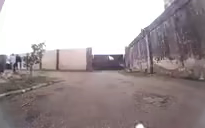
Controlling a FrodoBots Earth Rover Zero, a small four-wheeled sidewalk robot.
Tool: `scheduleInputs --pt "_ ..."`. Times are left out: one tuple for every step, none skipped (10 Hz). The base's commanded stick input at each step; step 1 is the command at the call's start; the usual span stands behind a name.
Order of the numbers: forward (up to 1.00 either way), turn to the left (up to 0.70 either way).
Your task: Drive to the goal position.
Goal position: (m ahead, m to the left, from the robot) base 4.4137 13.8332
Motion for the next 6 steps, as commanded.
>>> scheduleInputs --pt "0.7 0.0" --pt "0.7 0.0" --pt "0.7 0.0" --pt "0.7 0.0" --pt "0.7 0.0" --pt "0.7 0.0"
